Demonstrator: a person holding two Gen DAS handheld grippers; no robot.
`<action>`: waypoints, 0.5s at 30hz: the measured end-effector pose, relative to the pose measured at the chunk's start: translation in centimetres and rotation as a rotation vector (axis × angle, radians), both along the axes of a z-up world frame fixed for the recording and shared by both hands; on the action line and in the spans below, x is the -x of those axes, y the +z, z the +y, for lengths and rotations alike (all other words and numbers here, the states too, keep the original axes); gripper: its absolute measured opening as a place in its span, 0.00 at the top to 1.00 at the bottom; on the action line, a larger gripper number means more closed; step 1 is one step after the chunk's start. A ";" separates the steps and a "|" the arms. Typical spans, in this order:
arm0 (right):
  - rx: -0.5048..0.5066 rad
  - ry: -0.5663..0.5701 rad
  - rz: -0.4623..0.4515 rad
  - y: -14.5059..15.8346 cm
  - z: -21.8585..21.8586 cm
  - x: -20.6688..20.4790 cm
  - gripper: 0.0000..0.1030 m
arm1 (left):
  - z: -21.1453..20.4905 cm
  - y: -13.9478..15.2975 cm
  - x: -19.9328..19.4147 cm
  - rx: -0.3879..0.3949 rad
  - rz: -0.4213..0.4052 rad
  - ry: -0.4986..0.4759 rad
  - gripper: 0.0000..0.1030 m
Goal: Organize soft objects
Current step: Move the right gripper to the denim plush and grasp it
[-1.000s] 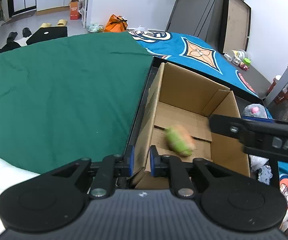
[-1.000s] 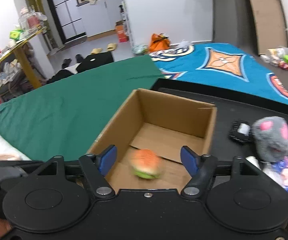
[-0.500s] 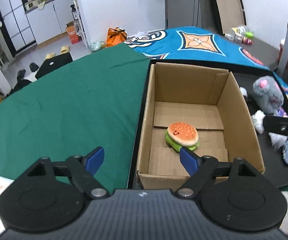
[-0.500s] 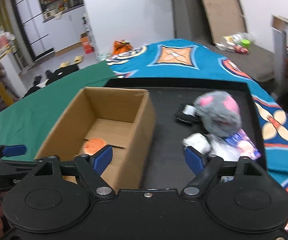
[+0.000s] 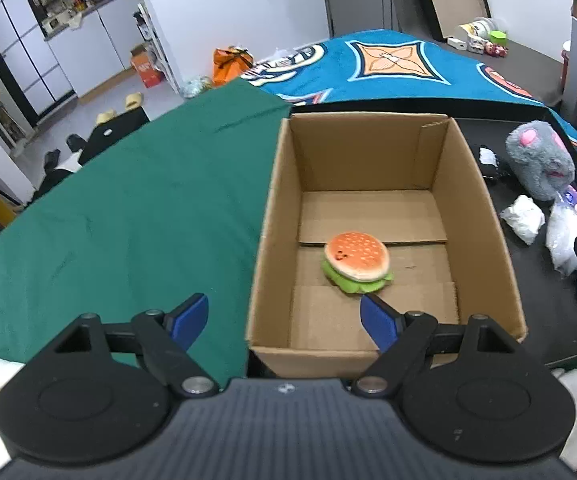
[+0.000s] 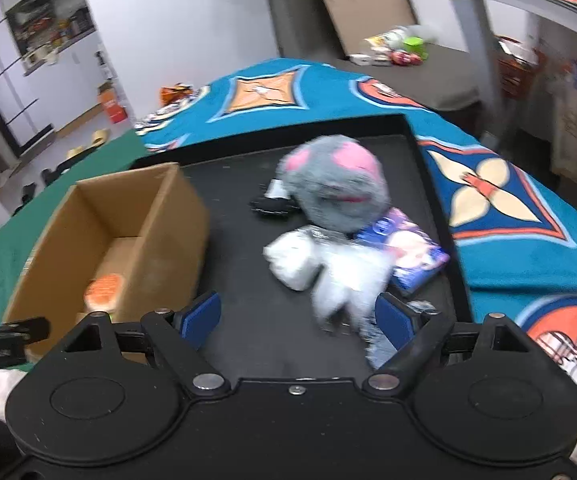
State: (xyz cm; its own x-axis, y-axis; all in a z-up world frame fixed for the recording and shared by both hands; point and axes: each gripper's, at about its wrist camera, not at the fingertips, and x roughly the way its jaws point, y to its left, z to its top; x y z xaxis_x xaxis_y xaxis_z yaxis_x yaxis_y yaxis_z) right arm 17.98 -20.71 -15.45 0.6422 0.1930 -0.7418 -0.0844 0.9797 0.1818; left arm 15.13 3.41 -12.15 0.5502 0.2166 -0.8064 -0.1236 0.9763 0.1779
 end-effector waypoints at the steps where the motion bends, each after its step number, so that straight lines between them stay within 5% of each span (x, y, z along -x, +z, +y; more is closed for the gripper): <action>1: 0.003 -0.013 0.004 -0.3 -0.4 -0.1 0.19 | -0.1 0.0 -0.1 0.008 0.003 0.003 0.20; 10: -0.004 -0.127 0.047 -2.7 -3.5 -0.4 0.20 | -0.5 0.2 -1.0 0.013 0.031 0.066 0.20; 15: -0.044 -0.165 0.075 -3.8 -4.9 -0.6 0.31 | -1.2 0.4 -1.5 -0.027 0.043 0.066 0.20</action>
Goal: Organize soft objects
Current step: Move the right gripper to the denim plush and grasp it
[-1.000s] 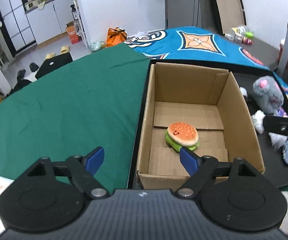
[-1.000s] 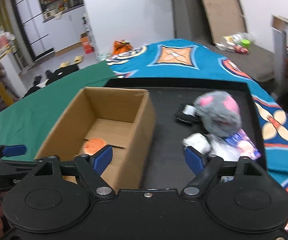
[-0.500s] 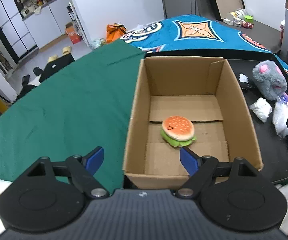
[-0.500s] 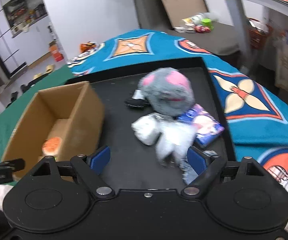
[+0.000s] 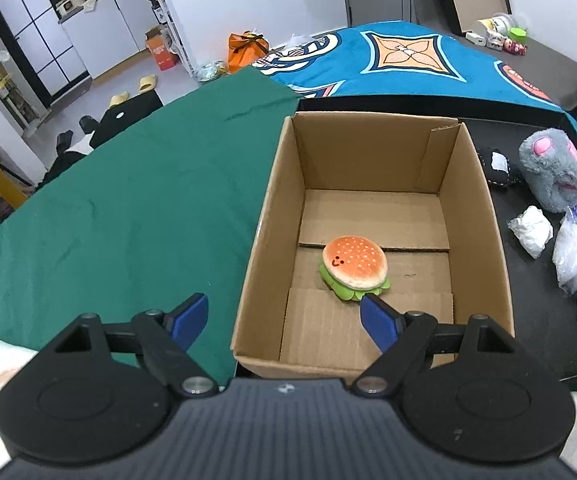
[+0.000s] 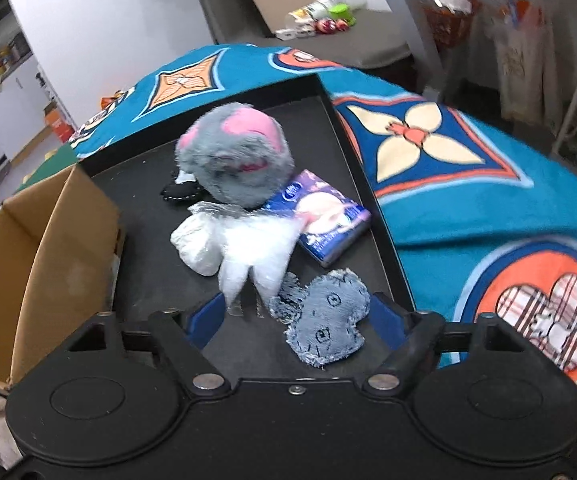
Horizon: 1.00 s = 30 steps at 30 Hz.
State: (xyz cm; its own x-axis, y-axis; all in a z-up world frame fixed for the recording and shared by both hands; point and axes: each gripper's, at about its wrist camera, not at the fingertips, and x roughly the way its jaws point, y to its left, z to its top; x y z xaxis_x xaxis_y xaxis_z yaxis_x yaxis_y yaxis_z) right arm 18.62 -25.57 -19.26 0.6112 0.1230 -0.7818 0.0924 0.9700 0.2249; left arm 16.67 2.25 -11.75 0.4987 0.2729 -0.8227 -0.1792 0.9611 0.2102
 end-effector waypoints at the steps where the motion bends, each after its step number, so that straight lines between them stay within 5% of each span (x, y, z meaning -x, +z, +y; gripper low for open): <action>1: -0.013 -0.009 0.007 -0.3 -0.3 -0.1 0.33 | -0.2 0.0 -0.1 -0.007 0.002 -0.003 0.20; 8: -0.063 -0.058 0.028 -1.3 -1.7 -0.3 0.46 | -1.1 -0.1 -0.5 -0.038 0.021 -0.010 0.20; 18: -0.095 -0.096 0.084 -3.4 -2.3 -1.0 0.50 | -2.3 -0.7 -1.0 -0.072 0.058 -0.033 0.20; 20: -0.083 -0.086 0.079 -3.5 -2.0 -1.1 0.66 | -2.5 -1.0 -1.1 -0.088 0.068 -0.035 0.20; 30: -0.095 -0.077 0.044 -2.6 -2.4 -0.8 0.75 | -2.2 -1.2 -0.9 -0.072 0.068 -0.035 0.20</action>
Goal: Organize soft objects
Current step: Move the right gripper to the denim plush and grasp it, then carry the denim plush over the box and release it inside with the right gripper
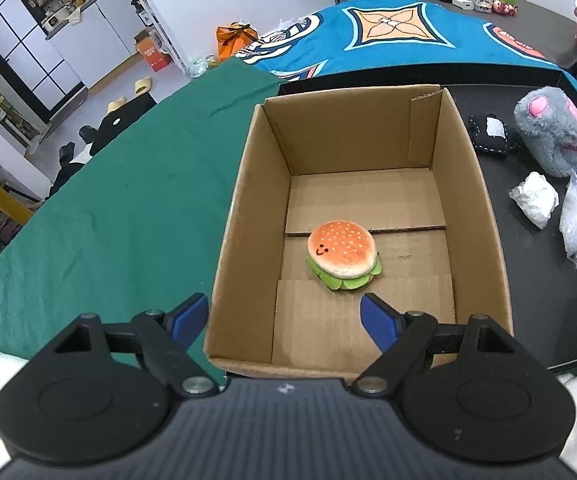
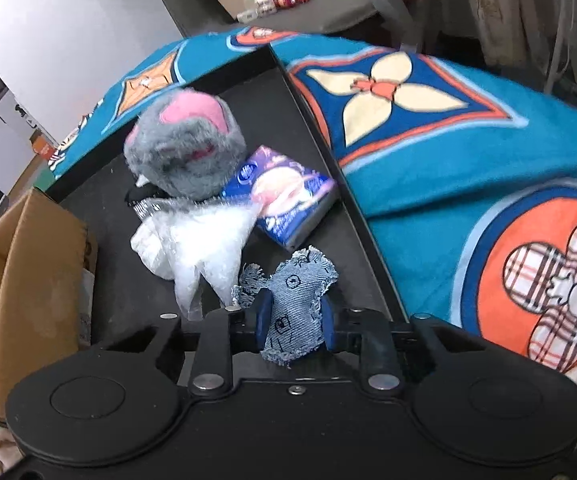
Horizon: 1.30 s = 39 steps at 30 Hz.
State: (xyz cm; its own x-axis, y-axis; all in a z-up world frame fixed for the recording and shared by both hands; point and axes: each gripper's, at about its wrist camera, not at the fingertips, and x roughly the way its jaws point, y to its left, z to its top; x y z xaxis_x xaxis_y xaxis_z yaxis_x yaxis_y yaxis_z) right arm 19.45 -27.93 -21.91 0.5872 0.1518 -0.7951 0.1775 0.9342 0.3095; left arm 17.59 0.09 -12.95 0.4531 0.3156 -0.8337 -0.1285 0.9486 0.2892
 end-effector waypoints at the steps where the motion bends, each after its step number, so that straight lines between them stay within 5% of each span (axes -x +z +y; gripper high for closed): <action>1: 0.012 0.003 -0.013 0.2 0.1 0.1 0.75 | 0.1 0.0 0.1 0.007 -0.004 0.004 0.20; 28: 0.076 0.083 -0.203 8.0 3.2 0.8 0.76 | 4.0 1.1 1.6 0.159 -0.080 0.025 0.20; 39: 0.080 0.170 -0.241 10.4 6.1 0.2 0.76 | 4.8 1.1 2.1 0.149 -0.128 0.018 0.21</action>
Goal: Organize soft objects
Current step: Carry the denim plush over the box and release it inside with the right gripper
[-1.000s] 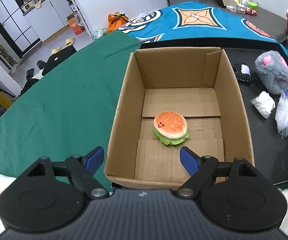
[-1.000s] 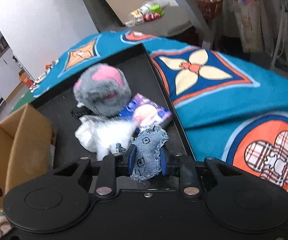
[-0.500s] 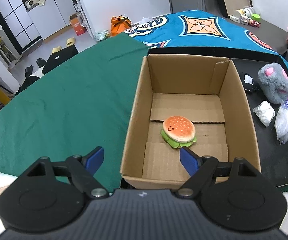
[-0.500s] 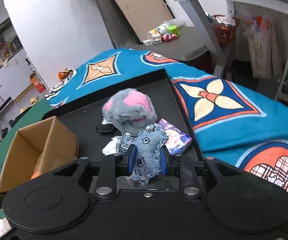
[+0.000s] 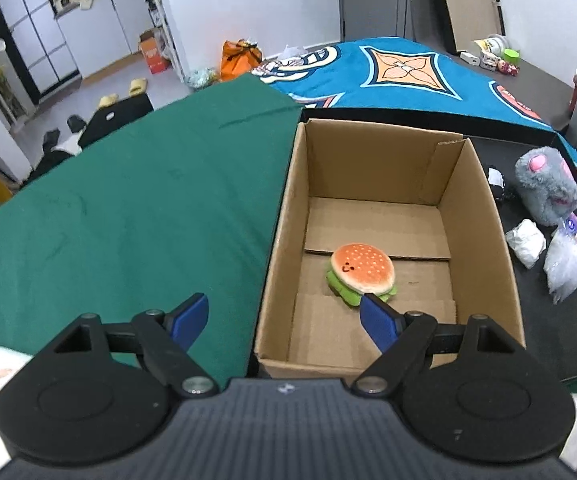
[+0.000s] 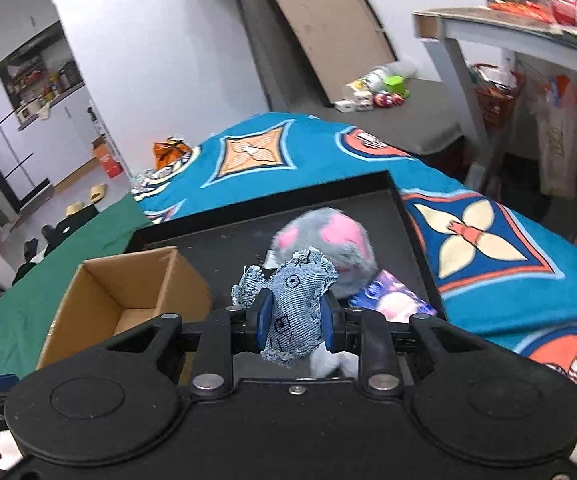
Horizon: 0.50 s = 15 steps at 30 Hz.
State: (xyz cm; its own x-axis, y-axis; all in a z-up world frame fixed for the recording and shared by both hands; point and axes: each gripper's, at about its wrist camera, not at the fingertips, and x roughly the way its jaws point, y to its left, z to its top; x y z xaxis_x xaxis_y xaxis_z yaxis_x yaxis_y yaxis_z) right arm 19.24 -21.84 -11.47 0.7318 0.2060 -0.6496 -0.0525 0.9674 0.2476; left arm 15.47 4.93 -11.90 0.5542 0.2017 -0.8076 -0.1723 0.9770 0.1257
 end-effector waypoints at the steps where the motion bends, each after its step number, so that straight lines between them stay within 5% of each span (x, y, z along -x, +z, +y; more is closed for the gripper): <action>1: 0.005 0.014 -0.003 0.2 0.4 -0.1 0.76 | 0.1 0.0 0.1 0.002 -0.005 0.001 0.22; 4: 0.013 0.044 -0.014 0.8 1.5 -0.4 0.75 | 0.5 -0.1 0.2 0.030 -0.021 0.003 0.27; 15: 0.046 0.180 -0.021 1.0 7.2 -0.6 0.75 | 1.9 -0.9 0.3 0.097 -0.042 0.024 0.69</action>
